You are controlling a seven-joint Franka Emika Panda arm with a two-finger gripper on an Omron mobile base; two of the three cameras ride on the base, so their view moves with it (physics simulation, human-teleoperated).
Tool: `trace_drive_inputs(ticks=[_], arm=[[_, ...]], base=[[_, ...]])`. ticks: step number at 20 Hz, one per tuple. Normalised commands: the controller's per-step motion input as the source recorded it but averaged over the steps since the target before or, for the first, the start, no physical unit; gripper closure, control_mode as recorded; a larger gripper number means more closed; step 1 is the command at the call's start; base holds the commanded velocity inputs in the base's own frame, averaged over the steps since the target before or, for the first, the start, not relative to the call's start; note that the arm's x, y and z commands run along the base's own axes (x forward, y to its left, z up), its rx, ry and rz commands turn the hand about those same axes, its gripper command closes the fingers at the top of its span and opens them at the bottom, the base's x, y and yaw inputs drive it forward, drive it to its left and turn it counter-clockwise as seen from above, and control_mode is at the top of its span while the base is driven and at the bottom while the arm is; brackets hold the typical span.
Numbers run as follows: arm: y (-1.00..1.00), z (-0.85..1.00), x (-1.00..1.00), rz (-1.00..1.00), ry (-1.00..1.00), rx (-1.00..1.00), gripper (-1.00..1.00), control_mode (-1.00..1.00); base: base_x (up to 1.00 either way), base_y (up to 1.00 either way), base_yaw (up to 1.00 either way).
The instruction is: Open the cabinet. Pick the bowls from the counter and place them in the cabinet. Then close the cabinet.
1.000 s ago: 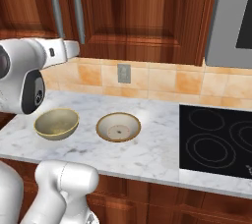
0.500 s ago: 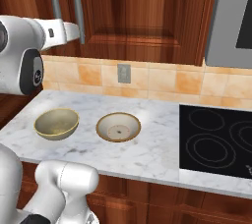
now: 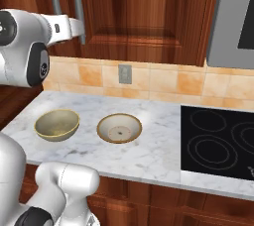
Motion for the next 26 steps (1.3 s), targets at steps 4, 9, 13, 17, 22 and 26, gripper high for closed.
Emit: trace_drive_inputs(ticks=[4, 9, 13, 17, 22, 26], arm=[[0.0, -0.14, 0.26, 0.0, 0.0, 0.0, -1.0, -1.0], [0.0, -0.1, 0.4, -0.01, 0.0, 0.0, -1.0, -1.0], [0.0, 0.0, 0.46, -0.03, 0.01, 0.0, -1.0, -1.0], [0.0, 0.0, 0.48, -0.04, 0.05, 0.0, -1.0, -1.0], [0.0, -0.09, 0.44, -0.03, 0.0, 0.0, -1.0, -1.0], [0.0, -0.3, 0.46, -0.01, 0.0, 0.0, -1.0, -1.0]], base=[[0.0, 0.0, 0.0], [0.0, 0.0, 0.0], [0.0, 0.0, 0.0], [0.0, 0.0, 0.0], [0.0, 0.0, 0.0], [0.0, 0.0, 0.0]])
